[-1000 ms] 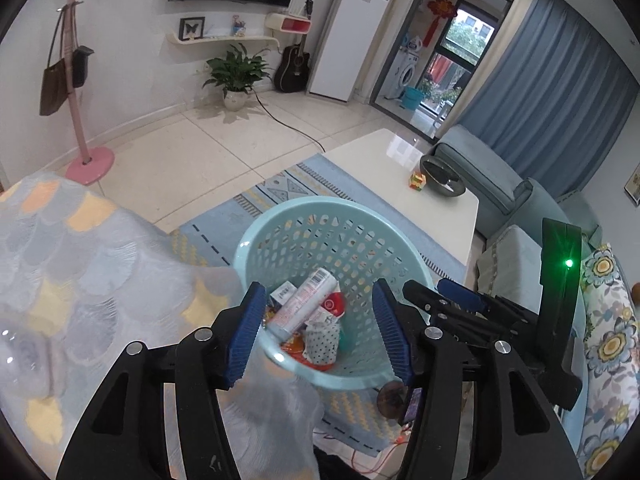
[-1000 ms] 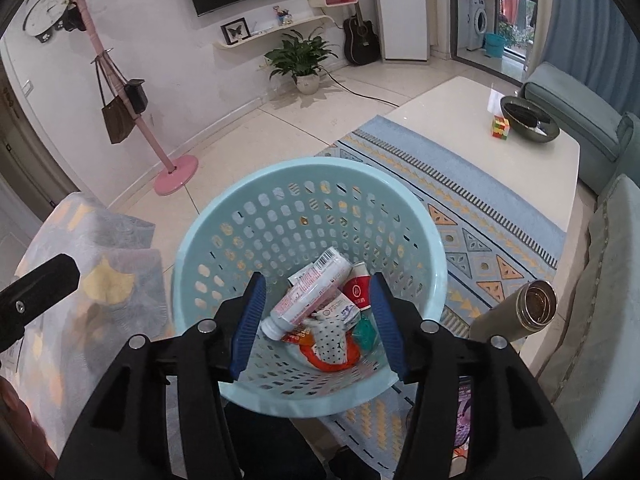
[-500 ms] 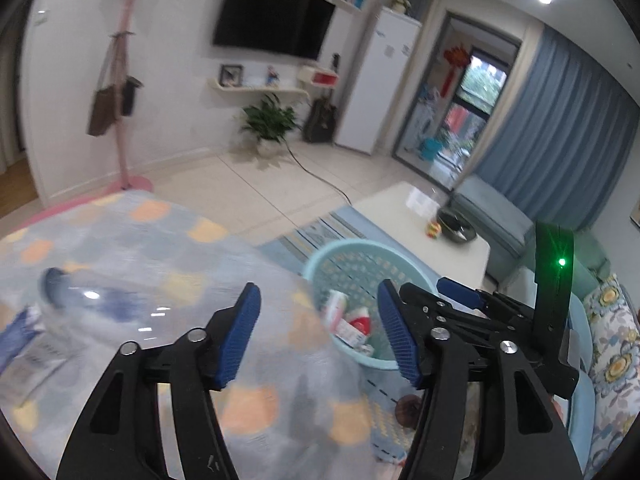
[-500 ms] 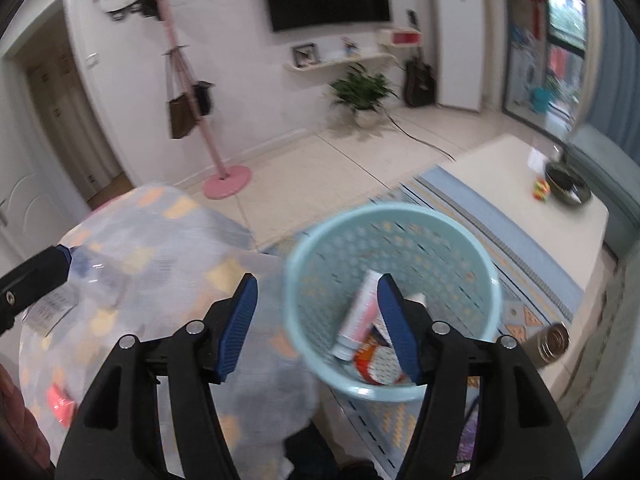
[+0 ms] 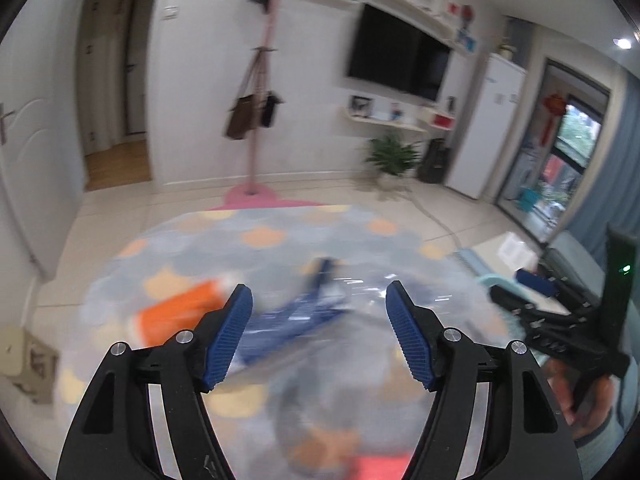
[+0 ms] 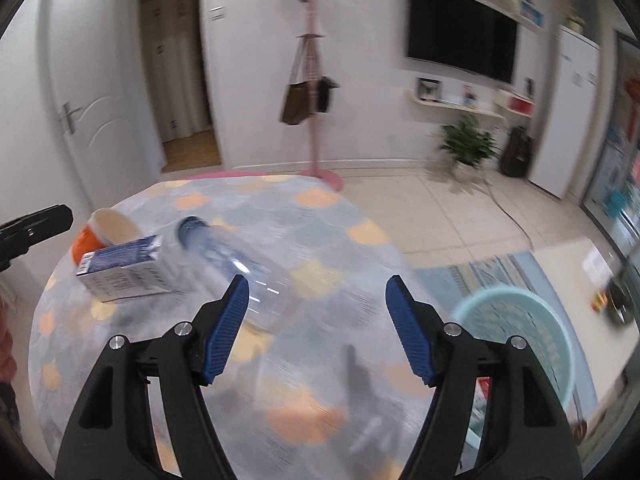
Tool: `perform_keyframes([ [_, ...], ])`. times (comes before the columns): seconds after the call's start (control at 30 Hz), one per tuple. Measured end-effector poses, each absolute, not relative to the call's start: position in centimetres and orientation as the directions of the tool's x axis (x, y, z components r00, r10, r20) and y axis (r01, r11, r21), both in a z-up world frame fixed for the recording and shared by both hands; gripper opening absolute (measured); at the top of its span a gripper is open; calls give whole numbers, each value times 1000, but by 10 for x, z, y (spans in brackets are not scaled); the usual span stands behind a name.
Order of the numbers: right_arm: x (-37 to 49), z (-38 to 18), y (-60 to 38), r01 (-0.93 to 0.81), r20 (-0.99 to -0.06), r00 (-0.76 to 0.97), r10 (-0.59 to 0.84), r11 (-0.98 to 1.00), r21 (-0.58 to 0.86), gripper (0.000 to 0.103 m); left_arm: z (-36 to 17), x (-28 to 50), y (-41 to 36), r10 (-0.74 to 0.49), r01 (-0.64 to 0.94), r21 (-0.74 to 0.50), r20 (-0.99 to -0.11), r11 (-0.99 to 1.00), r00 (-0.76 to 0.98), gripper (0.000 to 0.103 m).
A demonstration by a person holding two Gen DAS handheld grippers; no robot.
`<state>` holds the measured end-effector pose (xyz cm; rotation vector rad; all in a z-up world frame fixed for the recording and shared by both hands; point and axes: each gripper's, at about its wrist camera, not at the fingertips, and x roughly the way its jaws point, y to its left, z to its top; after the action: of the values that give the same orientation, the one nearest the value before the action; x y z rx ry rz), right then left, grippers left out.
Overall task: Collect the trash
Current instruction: 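Grasp the orange paper cup with the left tool while the right tool grasps the clear water bottle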
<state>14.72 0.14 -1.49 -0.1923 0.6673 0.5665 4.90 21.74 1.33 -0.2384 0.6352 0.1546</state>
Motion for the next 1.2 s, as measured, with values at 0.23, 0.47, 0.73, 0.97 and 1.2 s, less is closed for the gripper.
perform_keyframes([
  [0.23,166,-33,63,-641,-688,565,456,768,-18,67,-16,62,291,51,-212,-154,-682,965,730,74],
  [0.47,187,-49,95,-702,-746,501,439,710,-53,67,-41,82,326,-38,-140,-176,-742,974,670,72],
  [0.73,194,-61,117,-770,-803,400,442,637,-33,66,-67,97,325,-122,-58,-189,-808,980,577,58],
  [0.97,170,-64,111,-773,-809,366,460,634,11,54,-76,92,316,-132,-58,-207,-790,977,598,56],
  [1.2,169,-67,120,-750,-816,362,450,661,32,54,-71,87,306,-113,-87,-212,-776,973,620,56],
])
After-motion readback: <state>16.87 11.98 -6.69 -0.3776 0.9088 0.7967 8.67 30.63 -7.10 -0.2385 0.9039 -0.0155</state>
